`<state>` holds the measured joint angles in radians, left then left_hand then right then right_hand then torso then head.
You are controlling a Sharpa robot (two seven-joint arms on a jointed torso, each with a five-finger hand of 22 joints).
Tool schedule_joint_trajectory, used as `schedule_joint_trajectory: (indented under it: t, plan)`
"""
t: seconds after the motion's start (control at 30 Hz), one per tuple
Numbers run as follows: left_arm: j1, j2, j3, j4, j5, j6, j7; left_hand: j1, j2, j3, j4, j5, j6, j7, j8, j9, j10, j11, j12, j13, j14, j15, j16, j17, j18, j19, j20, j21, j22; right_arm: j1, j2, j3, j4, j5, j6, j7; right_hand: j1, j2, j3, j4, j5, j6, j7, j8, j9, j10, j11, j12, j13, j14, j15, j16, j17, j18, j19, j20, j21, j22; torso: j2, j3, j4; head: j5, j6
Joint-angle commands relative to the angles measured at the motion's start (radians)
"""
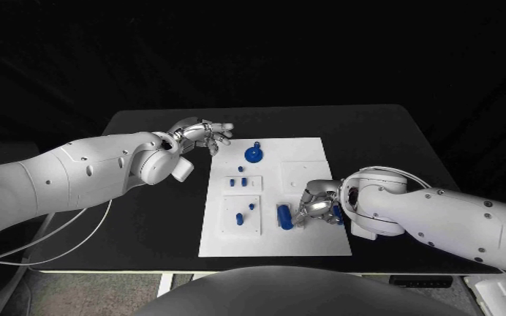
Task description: Assemble the parts on the task board
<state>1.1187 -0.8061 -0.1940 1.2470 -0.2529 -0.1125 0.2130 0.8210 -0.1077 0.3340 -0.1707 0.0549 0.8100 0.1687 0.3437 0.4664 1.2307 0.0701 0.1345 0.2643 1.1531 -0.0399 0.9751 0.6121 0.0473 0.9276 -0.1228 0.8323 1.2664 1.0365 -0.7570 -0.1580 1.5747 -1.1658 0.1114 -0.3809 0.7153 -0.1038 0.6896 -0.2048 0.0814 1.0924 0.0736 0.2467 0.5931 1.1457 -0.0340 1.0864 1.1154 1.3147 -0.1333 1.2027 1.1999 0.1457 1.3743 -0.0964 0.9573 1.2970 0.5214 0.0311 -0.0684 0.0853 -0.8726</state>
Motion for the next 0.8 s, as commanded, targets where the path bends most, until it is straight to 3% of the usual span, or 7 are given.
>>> schedule_joint_trajectory:
  t: [0.03,0.33,0.8]
  plan:
    - [0.001,0.000,0.001,0.001,-0.003,0.020,0.001,-0.001,0.009,0.000,-0.007,-0.003,-0.008,0.001,0.004,-0.002,-0.008,0.000,0.004,0.002,-0.006,-0.001,-0.003,0.002,0.061,0.003,-0.015,-0.006,0.001,0.000,0.008,0.000,-0.006,-0.037,-0.036,0.006,0.009,0.005,0.007,0.001,0.003,0.002,0.004,0.003,-0.001,0.009,0.002,-0.006,0.002,0.006,0.001,-0.003,0.003,0.116,0.003,0.005,0.002,-0.001,0.000,0.0001,0.0001,0.000,0.000]
    - [0.001,0.000,0.001,0.000,0.001,0.028,-0.004,-0.007,0.013,-0.002,-0.005,-0.003,-0.010,0.002,0.003,-0.003,-0.010,0.000,0.004,0.001,-0.007,-0.001,-0.005,0.001,0.060,0.003,-0.014,-0.008,0.001,0.000,0.029,0.000,-0.022,-0.055,-0.063,-0.042,0.019,0.031,0.015,0.000,-0.024,0.005,0.004,0.005,-0.004,0.014,0.001,-0.009,0.007,0.010,0.001,-0.004,0.008,0.116,0.005,0.007,0.004,-0.001,0.000,0.0003,-0.0002,-0.001,0.000]
    - [0.001,0.001,0.001,0.001,-0.003,0.026,-0.006,-0.006,0.013,-0.003,-0.007,-0.003,-0.010,0.002,0.004,-0.003,-0.010,0.000,0.004,0.001,-0.007,-0.001,-0.005,0.001,0.060,0.003,-0.014,-0.009,0.001,-0.001,0.034,0.000,-0.022,-0.059,-0.054,-0.043,0.010,0.027,0.011,0.003,-0.020,0.004,0.004,0.005,-0.005,0.014,0.002,-0.012,0.009,0.009,0.002,-0.006,0.009,0.116,0.004,0.009,0.004,-0.002,0.000,0.0008,-0.0005,0.000,0.000]
